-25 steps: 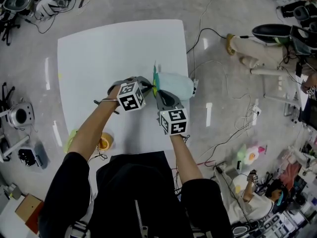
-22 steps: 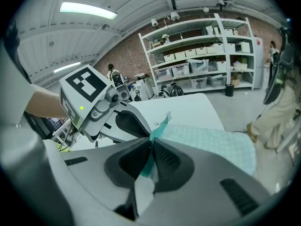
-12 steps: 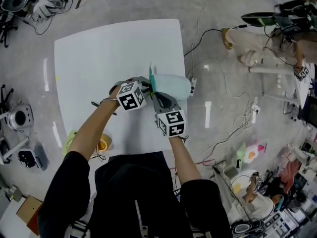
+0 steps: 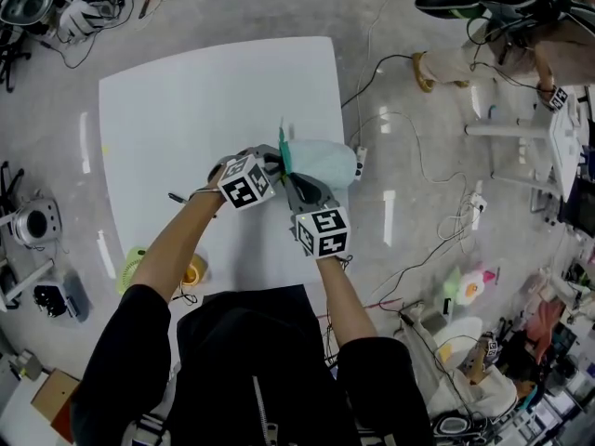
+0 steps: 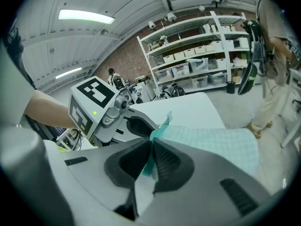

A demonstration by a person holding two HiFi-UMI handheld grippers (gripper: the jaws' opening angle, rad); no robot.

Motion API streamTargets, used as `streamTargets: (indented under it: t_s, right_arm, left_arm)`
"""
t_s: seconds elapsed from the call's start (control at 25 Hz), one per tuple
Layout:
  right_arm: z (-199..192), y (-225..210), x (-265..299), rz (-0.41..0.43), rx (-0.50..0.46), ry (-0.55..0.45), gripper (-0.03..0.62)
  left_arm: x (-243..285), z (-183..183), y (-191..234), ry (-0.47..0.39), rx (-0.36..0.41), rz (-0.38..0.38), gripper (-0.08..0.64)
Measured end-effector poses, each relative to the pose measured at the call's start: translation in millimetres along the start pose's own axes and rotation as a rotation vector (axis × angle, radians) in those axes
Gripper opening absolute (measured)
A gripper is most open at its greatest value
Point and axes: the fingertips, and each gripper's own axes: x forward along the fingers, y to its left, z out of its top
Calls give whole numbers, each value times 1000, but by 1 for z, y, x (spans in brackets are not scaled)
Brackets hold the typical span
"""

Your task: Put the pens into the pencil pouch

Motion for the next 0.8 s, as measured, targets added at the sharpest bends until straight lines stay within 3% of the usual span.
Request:
streamTargets:
  t_s: [0.56, 0.8]
  right_arm:
    - [2, -10, 4, -30, 1, -13, 35]
    - [-6, -14, -4, -28, -15, -13, 35]
  left_arm:
    - [-44, -16, 4, 3, 23, 64, 49]
    - [-67, -24, -11, 6, 27, 81, 140]
